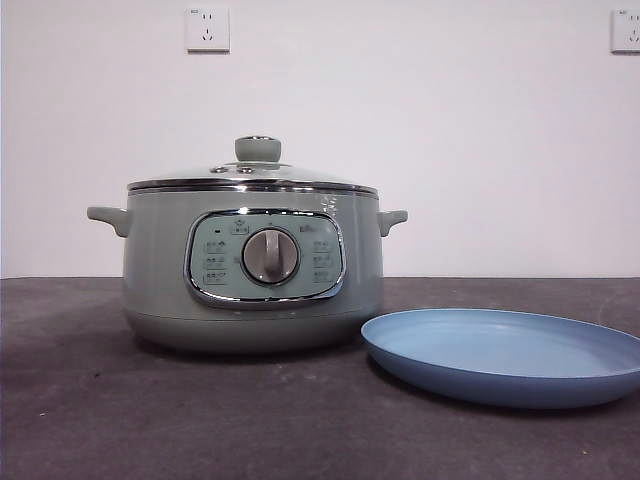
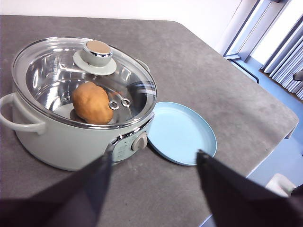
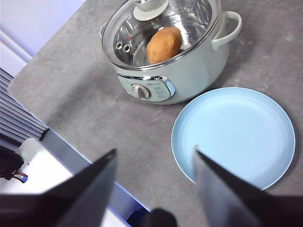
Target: Take the potato out from the steamer,put the potato on the plate,close the lid
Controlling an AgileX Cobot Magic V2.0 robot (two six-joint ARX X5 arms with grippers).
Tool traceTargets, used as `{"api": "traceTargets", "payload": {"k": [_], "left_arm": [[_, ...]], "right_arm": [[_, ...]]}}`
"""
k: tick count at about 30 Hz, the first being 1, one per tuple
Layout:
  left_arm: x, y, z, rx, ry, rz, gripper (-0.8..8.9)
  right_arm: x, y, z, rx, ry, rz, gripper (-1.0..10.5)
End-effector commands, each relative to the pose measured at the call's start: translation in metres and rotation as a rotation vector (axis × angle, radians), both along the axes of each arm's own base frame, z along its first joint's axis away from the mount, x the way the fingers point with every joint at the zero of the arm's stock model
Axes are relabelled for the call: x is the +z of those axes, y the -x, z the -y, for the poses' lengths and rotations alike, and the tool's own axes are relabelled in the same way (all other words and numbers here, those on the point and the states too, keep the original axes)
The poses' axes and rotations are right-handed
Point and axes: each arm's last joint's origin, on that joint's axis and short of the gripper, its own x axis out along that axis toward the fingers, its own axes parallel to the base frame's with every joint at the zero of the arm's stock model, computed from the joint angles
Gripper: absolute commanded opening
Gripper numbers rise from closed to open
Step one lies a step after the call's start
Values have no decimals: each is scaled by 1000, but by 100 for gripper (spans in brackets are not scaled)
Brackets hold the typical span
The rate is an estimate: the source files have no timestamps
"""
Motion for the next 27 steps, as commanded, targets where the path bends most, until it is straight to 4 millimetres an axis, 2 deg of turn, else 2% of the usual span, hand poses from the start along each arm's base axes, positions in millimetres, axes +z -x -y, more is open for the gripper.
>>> {"api": "traceTargets", "payload": {"k": [1,8,14,19,27], "left_arm": [[2,-2,0,-10,-5,36,679],[2,-19,1,-11,-3,34,679],[5,-49,7,-13,-34,17,679],[12,-86,21,-23,-94,21,679],[20,-152,57,-38,-231,38,678]], "right_arm": [[0,-1,0,-1,-4,-3,629],[0,-1,0,-1,-4,-2,628],[-1,-4,-1,-2,-3,-7,629],[-3,-9,-1,-3,-2,-30,629],[-5,-15,-2,-4,2,-55,628]]}}
